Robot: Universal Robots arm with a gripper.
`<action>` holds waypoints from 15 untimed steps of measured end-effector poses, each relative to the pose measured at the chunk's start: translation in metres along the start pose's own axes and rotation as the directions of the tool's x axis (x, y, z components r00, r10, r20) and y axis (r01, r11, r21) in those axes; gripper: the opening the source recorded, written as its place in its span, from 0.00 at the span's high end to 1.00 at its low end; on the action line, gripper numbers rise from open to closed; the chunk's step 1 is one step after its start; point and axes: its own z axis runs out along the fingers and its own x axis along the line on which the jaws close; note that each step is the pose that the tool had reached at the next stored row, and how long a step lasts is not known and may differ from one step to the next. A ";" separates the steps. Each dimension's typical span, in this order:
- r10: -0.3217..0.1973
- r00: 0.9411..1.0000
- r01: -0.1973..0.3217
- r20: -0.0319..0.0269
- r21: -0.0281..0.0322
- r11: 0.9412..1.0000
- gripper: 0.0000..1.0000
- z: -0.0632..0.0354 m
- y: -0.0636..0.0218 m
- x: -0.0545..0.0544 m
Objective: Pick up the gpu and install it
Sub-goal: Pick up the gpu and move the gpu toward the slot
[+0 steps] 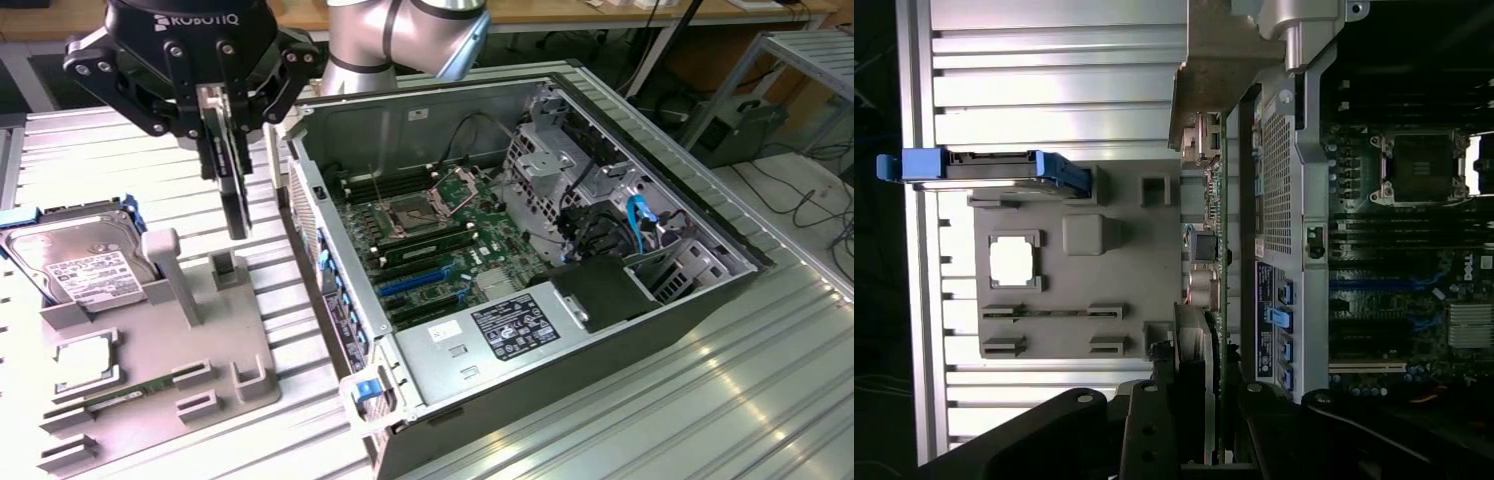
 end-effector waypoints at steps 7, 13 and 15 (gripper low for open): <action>0.000 1.000 0.000 0.000 0.000 1.000 0.73 0.0000 0.0001 -0.006; 0.000 1.000 0.000 0.000 0.000 1.000 0.73 -0.0001 0.0002 -0.011; 0.000 1.000 0.000 0.000 0.000 1.000 0.73 -0.0001 0.0002 -0.013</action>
